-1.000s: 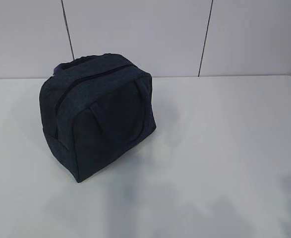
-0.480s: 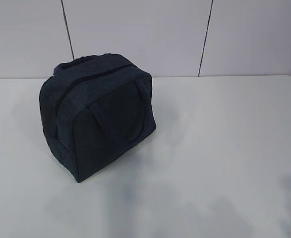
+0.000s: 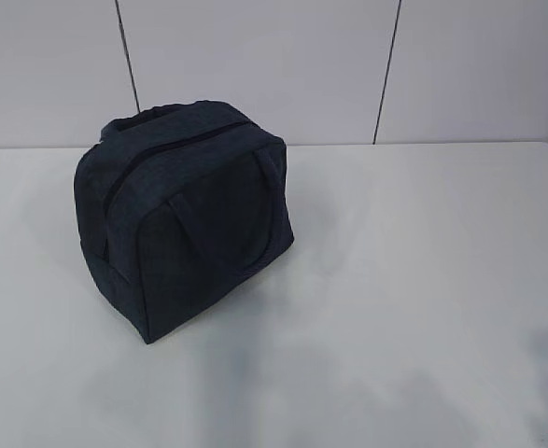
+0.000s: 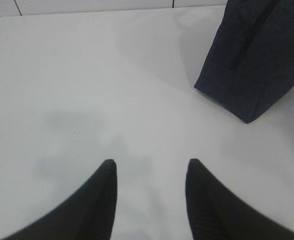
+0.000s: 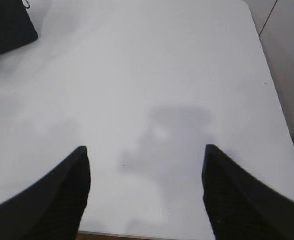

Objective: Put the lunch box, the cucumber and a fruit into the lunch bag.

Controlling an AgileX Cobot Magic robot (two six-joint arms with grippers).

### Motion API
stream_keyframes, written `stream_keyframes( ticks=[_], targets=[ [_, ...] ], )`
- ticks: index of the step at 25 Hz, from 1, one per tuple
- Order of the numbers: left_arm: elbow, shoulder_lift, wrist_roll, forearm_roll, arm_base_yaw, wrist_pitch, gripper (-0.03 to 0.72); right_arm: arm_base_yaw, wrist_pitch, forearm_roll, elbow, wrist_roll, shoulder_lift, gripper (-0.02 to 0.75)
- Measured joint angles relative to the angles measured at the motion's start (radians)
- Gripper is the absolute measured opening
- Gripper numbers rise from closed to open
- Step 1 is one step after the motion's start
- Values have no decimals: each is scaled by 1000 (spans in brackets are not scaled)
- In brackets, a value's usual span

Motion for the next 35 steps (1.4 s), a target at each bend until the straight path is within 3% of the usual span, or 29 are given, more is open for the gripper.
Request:
stream_keyframes(
  ticks=[35],
  targets=[
    [0, 0, 0, 0, 0, 0, 326, 0, 0, 0, 0, 0, 0, 508]
  ],
)
